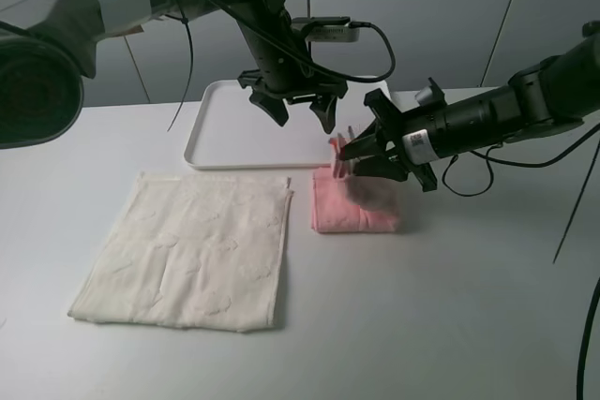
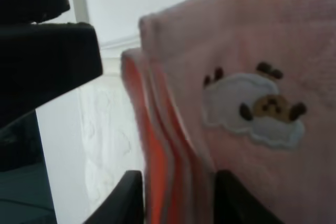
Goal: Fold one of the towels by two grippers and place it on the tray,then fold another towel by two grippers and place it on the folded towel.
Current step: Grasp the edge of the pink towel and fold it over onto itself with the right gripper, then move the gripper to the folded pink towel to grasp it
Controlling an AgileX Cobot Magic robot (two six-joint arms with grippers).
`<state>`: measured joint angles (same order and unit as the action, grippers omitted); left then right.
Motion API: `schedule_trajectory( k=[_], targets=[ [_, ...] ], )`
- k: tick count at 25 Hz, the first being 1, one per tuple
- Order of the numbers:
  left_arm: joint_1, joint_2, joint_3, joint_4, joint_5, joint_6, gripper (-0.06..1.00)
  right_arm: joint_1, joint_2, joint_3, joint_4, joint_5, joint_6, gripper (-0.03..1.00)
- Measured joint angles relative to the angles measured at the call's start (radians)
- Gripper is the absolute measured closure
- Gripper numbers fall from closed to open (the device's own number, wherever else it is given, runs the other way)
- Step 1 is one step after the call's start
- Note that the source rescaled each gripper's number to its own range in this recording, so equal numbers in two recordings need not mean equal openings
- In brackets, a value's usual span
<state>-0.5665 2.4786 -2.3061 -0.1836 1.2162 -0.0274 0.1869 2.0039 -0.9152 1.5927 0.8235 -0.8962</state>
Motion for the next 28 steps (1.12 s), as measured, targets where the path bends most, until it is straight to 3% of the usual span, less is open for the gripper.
schedule_trajectory(
  k=[5,8,11,18,22,28],
  targets=[
    [0.025,0.0,0.0,-0.026,0.0,0.015,-0.03,0.035,0.0,0.0,0.039,0.002,-0.028,0.59],
    [0.048,0.0,0.0,-0.033,0.0,0.027,-0.03,0.026,-0.008,0.0,0.029,-0.012,-0.031,0.48],
    [0.067,0.0,0.0,-0.033,0.0,0.027,-0.03,-0.007,-0.041,0.0,-0.028,-0.035,-0.023,0.4],
    [0.071,0.0,0.0,-0.039,0.0,0.027,-0.03,-0.153,-0.056,-0.006,-0.203,-0.054,0.096,0.39],
    [0.071,0.0,0.0,-0.041,0.0,0.033,-0.03,-0.167,-0.056,-0.006,-0.341,-0.106,0.159,0.39],
    [0.071,0.0,0.0,-0.076,0.0,0.05,-0.03,-0.167,0.011,-0.006,-0.365,-0.102,0.165,0.39]
  ],
)
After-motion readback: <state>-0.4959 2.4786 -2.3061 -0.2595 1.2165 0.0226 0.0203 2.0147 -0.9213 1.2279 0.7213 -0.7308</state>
